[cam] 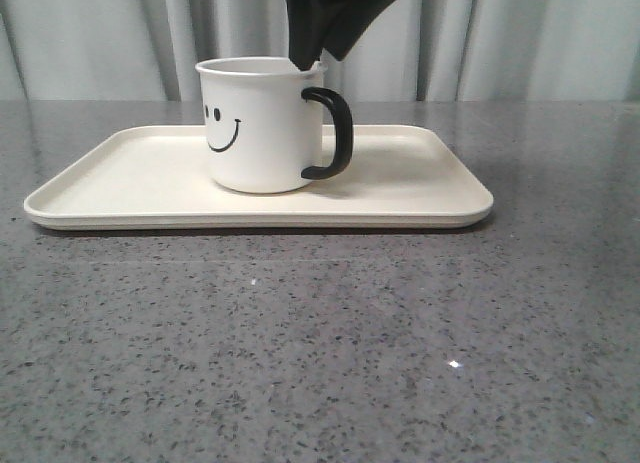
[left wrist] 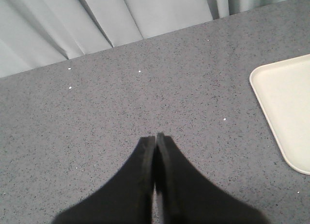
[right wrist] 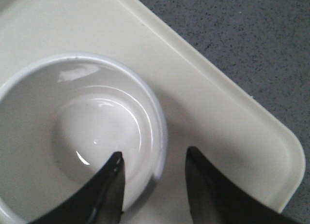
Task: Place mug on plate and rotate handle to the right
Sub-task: 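Grasp the mug rim with the right gripper and lift it slightly, then rotate the held mug so its black handle turns away from the left gripper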
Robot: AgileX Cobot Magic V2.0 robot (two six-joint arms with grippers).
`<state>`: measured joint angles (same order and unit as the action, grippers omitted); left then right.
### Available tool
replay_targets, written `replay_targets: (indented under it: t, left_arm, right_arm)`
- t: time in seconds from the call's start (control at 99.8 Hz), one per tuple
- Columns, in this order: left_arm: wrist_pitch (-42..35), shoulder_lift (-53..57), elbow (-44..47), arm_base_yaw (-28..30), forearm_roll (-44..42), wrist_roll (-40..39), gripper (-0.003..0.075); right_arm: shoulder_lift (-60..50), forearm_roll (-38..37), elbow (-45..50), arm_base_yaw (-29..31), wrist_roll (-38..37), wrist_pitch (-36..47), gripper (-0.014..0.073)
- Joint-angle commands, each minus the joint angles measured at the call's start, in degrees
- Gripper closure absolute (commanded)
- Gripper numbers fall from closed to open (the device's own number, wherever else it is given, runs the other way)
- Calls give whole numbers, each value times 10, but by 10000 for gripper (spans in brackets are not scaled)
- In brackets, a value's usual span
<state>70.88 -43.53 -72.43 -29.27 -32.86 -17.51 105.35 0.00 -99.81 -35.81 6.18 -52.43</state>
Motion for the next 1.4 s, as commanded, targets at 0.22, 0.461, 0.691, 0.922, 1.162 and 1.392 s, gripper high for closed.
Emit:
replay_targets:
  t: [0.22,0.461,0.691,0.922,1.162,1.392]
  left_arm:
    - [-32,0,-12,-2,-20,-6,740]
    - [-32,0,-12,-2,-20,-6,740]
    - [-32,0,-12,-2,-20,-6,740]
    - [-32,0,-12,-2,-20,-6,740]
    - [-32,0,-12,-2,-20,-6,740]
    - [-32,0,-12,-2,-20,-6,740]
  right_arm:
    - [2,16,-20,0,5,-1,276]
    - [7,16,-20,0,5,-8,455]
    - [6,14,-28,0,5,-5,711]
    - [5,-6,-125,0,67,-52,713]
    - [5,-6,-256,0,191,-136,713]
    - [8,17,-277,0,267,-193,710]
